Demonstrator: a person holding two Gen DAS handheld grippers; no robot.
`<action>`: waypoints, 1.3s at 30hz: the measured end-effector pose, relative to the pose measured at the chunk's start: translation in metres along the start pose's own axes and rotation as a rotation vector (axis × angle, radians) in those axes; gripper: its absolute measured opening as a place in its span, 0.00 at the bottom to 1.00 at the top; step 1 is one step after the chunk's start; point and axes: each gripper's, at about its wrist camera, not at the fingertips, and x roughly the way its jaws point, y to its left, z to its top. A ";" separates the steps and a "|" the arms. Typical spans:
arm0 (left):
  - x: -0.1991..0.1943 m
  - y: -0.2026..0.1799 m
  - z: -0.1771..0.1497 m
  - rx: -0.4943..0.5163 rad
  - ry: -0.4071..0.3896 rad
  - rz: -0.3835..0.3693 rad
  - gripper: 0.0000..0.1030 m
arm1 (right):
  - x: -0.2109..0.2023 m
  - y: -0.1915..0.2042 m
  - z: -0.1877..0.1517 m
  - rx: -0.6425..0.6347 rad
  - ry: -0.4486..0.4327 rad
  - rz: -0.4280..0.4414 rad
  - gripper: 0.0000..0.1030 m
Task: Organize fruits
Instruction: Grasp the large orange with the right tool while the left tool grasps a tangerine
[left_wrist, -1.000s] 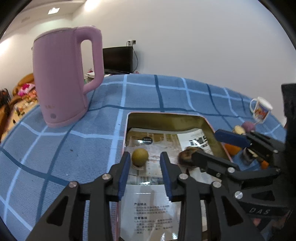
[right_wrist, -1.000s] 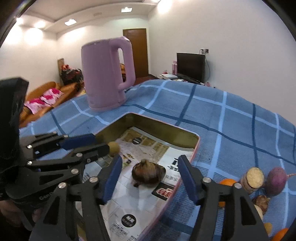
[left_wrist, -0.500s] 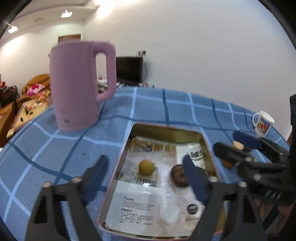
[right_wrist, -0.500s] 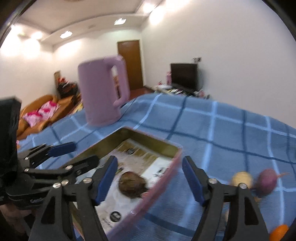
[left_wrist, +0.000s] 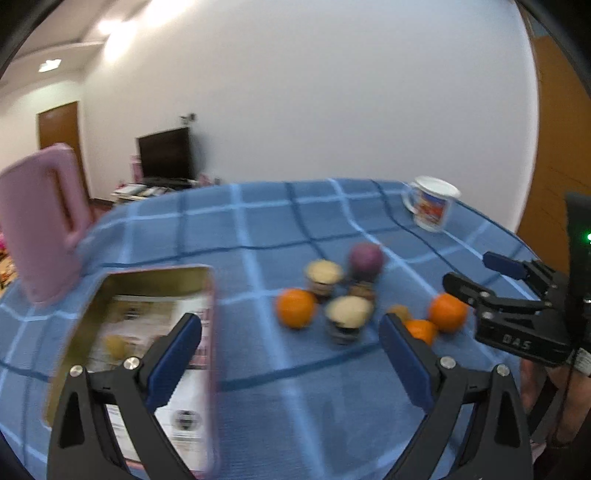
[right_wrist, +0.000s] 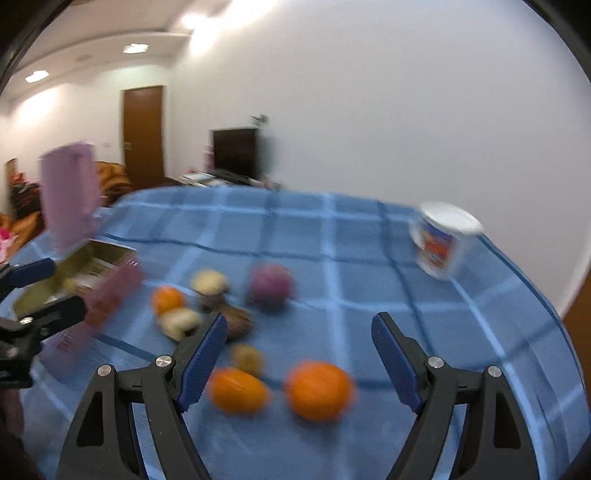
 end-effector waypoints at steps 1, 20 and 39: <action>0.006 -0.010 -0.001 0.009 0.019 -0.020 0.96 | 0.001 -0.009 -0.005 0.018 0.016 -0.003 0.79; 0.041 -0.057 -0.012 0.048 0.132 -0.102 0.88 | 0.040 -0.026 -0.032 0.065 0.262 0.162 0.48; 0.077 -0.090 -0.010 0.053 0.268 -0.250 0.41 | 0.020 -0.054 -0.038 0.206 0.170 0.142 0.48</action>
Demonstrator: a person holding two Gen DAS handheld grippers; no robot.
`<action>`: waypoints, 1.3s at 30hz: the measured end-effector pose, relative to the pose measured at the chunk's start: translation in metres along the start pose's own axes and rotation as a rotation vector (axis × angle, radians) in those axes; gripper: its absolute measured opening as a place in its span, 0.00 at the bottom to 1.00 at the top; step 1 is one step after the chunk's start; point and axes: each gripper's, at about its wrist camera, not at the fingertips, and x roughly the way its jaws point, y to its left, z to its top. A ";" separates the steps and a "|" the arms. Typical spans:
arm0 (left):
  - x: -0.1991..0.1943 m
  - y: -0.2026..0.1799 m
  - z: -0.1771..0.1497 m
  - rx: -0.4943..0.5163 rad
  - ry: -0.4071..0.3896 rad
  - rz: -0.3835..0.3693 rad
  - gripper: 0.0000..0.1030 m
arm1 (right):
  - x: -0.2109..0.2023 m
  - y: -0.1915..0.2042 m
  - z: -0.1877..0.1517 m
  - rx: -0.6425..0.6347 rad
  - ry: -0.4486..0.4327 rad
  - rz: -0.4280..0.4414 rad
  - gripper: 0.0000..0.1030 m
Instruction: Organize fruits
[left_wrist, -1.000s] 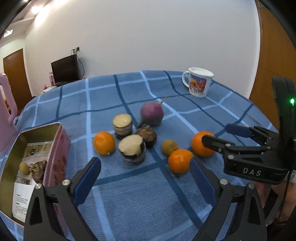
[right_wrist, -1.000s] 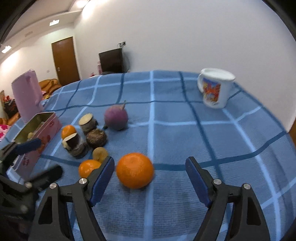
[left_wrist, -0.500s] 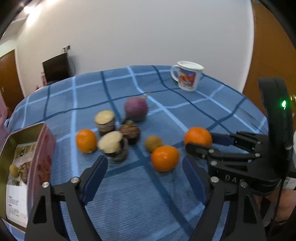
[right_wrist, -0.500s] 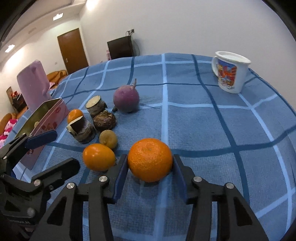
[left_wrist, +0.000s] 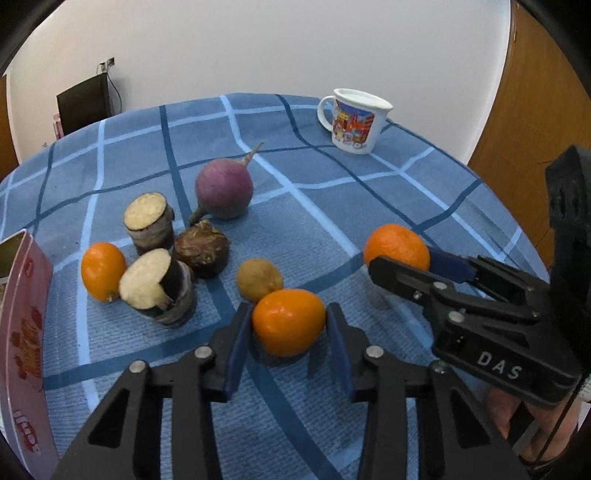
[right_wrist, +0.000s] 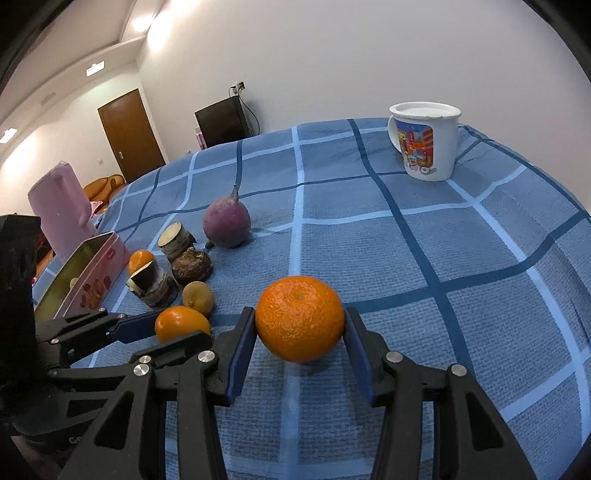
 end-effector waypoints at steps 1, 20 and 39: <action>-0.001 0.001 0.000 -0.004 -0.003 -0.001 0.41 | 0.001 0.000 0.000 -0.001 0.000 -0.001 0.48; -0.022 -0.001 -0.004 0.020 -0.129 0.015 0.40 | -0.020 0.003 -0.003 -0.022 -0.118 0.036 0.48; -0.043 -0.001 -0.010 0.024 -0.249 0.045 0.40 | -0.036 0.011 -0.008 -0.067 -0.213 0.071 0.48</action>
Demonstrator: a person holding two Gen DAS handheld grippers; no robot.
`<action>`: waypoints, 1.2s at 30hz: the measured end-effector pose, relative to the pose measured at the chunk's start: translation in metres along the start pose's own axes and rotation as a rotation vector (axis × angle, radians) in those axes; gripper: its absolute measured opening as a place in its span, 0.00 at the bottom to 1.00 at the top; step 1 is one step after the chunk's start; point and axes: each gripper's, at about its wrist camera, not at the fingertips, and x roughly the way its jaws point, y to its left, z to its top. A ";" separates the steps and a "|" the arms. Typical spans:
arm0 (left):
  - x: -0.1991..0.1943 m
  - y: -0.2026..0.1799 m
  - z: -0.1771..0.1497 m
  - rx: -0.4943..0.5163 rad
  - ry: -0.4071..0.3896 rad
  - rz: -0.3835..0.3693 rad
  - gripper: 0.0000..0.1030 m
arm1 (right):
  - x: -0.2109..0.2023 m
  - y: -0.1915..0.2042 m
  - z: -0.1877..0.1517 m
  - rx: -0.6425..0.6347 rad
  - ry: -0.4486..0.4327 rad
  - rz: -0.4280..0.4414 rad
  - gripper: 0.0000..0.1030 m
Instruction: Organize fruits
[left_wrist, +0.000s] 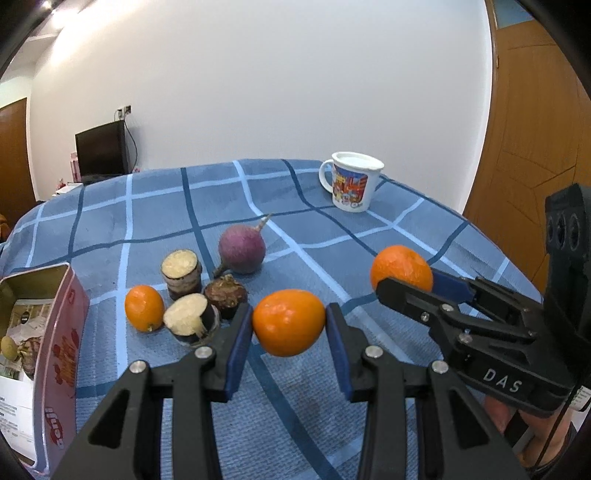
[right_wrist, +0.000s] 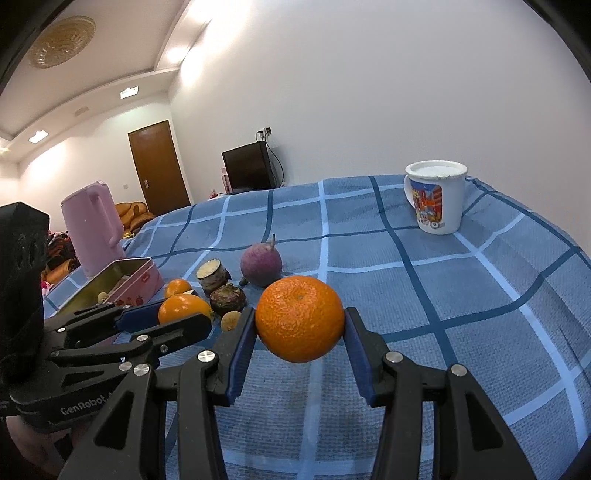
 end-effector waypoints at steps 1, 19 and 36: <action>-0.001 0.000 0.000 0.001 -0.005 0.001 0.40 | -0.001 0.000 0.000 -0.001 -0.004 0.001 0.48; -0.012 0.002 0.000 -0.005 -0.061 0.015 0.40 | -0.014 0.005 -0.003 -0.032 -0.075 0.020 0.48; -0.022 -0.001 -0.003 0.006 -0.119 0.032 0.40 | -0.026 0.007 -0.005 -0.053 -0.132 0.030 0.48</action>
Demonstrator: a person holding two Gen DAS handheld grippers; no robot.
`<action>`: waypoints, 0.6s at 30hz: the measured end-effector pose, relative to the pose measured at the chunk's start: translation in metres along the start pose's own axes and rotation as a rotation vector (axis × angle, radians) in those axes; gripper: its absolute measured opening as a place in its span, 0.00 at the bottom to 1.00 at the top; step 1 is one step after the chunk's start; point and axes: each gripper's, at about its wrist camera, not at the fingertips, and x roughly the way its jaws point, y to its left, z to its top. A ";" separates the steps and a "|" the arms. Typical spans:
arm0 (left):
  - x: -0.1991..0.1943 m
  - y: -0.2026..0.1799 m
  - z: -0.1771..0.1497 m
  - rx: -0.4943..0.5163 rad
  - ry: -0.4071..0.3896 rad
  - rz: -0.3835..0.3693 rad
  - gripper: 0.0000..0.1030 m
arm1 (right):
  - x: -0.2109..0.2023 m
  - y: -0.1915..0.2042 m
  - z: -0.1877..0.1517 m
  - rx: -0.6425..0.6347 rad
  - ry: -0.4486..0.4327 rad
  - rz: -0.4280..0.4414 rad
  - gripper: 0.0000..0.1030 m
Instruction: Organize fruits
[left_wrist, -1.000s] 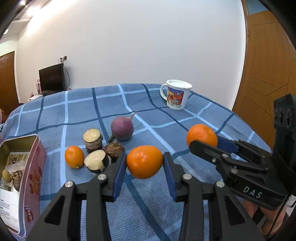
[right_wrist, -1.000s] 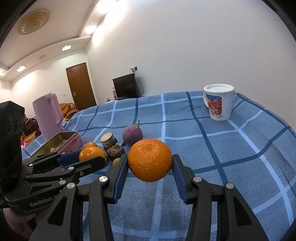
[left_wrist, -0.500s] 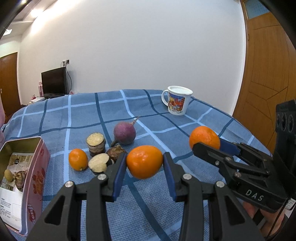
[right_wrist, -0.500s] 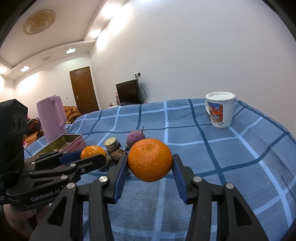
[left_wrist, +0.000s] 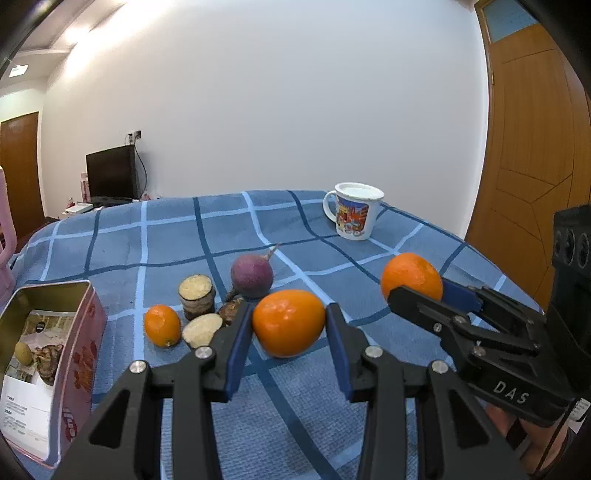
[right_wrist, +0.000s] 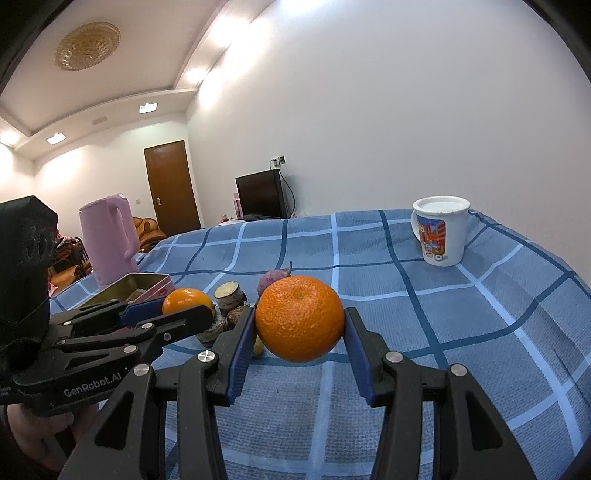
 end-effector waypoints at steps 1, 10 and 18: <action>-0.001 0.000 0.000 0.002 -0.004 0.003 0.40 | -0.001 0.000 0.000 -0.002 -0.006 0.000 0.48; -0.005 -0.003 0.000 0.019 -0.031 0.011 0.40 | -0.006 0.000 0.000 -0.010 -0.029 0.002 0.48; -0.011 -0.002 0.000 0.020 -0.061 0.016 0.40 | -0.011 0.003 -0.001 -0.018 -0.053 0.002 0.48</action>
